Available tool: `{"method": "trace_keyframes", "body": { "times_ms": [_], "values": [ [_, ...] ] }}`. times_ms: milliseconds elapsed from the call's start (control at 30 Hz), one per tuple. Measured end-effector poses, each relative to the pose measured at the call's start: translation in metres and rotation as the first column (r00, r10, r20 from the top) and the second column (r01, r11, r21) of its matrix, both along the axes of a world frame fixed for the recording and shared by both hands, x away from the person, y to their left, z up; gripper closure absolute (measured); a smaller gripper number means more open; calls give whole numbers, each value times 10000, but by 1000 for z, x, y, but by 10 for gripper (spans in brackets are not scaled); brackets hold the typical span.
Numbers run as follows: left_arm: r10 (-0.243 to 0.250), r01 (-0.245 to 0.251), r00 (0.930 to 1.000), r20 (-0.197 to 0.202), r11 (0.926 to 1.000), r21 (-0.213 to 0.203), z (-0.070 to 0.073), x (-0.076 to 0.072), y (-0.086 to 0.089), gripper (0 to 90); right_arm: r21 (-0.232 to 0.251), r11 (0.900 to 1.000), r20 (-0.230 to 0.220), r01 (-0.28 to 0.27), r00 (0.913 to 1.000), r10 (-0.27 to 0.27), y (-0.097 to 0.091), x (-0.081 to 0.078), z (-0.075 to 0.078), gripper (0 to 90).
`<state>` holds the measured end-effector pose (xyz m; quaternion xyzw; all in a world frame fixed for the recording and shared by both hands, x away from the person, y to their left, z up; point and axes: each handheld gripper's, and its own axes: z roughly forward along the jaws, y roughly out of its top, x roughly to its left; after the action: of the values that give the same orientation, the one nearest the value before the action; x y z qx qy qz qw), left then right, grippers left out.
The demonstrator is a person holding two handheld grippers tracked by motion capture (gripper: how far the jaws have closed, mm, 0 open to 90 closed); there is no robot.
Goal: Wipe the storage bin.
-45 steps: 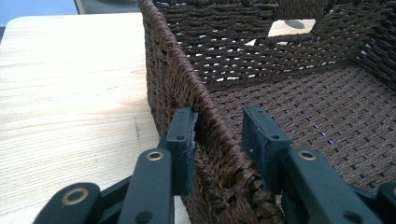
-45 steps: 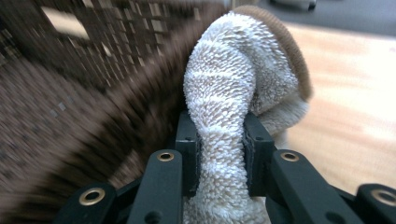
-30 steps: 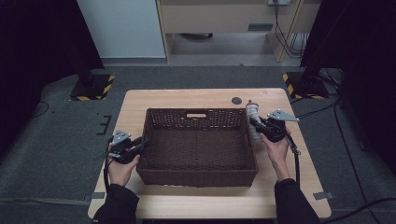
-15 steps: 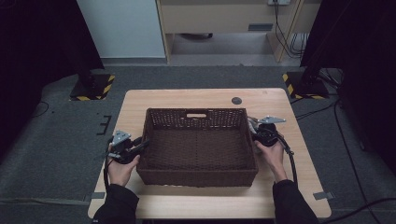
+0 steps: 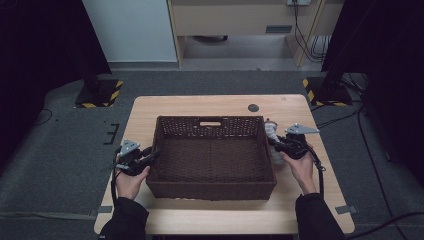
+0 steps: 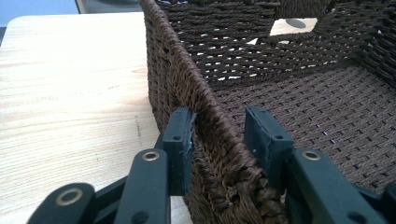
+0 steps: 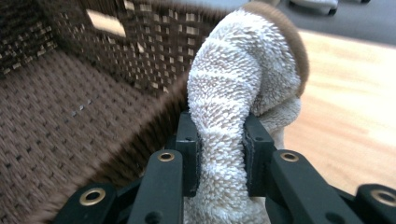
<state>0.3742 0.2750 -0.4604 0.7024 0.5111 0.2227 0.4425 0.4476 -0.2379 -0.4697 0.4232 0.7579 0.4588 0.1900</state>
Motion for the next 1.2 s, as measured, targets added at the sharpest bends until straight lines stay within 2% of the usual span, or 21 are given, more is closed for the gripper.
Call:
{"method": "trace_keyframes", "body": {
  "times_ms": [133, 167, 267, 367, 467, 500, 533, 600, 667, 700, 833, 900, 933, 967, 1000, 1133, 1167, 1200],
  "values": [
    [13, -13, 10000, -24, 10000, -5, 0, 0, 0, 608, -585, 9982, -878, -129, 9961, 77, 4, 3, -20, 735],
    [14, -14, 10000, -25, 10000, 6, 0, 0, 0, 607, -894, 9958, -1147, -212, 9933, 109, 9, 5, -29, 735],
    [11, -11, 10000, -34, 10000, 39, 0, 0, 0, 608, -944, 9954, -1189, -182, 9929, 69, 13, 6, -31, 735],
    [13, -13, 10000, -45, 10000, 28, 0, 0, 0, 608, -932, 9956, -1106, -67, 9939, -36, 10, 4, -27, 735],
    [16, -16, 10000, -66, 10000, -5, 0, 0, 0, 608, -309, 9994, -679, 157, 9975, -178, 0, -1, -12, 735],
    [19, -19, 10000, -79, 10000, -27, 0, 0, 0, 612, 314, 9993, -118, 213, 9997, -209, -7, -7, 0, 735],
    [27, -27, 10000, -80, 10000, -51, 0, 0, 0, 612, 314, 9993, -118, 213, 9997, -209, -7, -7, 0, 735],
    [30, -30, 9999, -106, 10000, -77, 0, 0, 0, 617, 606, 9982, 162, 31, 9999, -41, -12, -14, 11, 734],
    [7, -8, 9999, -122, 10000, -48, 0, 0, 0, 623, 565, 9983, 251, -124, 9996, 110, -11, -20, 14, 735],
    [15, -16, 9999, -115, 10000, -23, 0, 0, 0, 625, 382, 9991, 28, -175, 9998, 174, -9, -22, 11, 734],
    [5, -4, 10000, -71, 10000, 54, 1, 0, -1, 628, 191, 9995, -321, -248, 9992, 254, -5, -21, 1, 734],
    [14, -14, 10000, -53, 10000, 78, 1, 0, -1, 630, -151, 9995, -856, -293, 9959, 279, -1, -17, -12, 734],
    [24, -24, 10000, -37, 9999, 110, 1, 0, -1, 630, -151, 9995, -856, -293, 9959, 279, -1, -17, -12, 734],
    [31, -31, 10000, -33, 9999, 134, 1, -1, -2, 631, -316, 9990, -1018, -322, 9944, 289, 0, -16, -16, 734],
    [38, -37, 10000, -23, 9998, 180, 1, -1, -2, 632, -744, 9965, -1356, -379, 9904, 276, 4, -14, -25, 733],
    [51, -51, 10000, -14, 9997, 241, 1, -1, -2, 635, -791, 9963, -1395, -342, 9900, 229, 6, -14, -26, 732],
    [50, -49, 10000, -18, 9997, 232, 1, -1, -2, 634, -775, 9965, -1301, -305, 9913, 202, 5, -15, -24, 733],
    [53, -53, 10000, -16, 9997, 236, 1, -1, -2, 635, -499, 9985, -1025, -203, 9946, 151, 0, -18, -15, 733]
  ]
}}
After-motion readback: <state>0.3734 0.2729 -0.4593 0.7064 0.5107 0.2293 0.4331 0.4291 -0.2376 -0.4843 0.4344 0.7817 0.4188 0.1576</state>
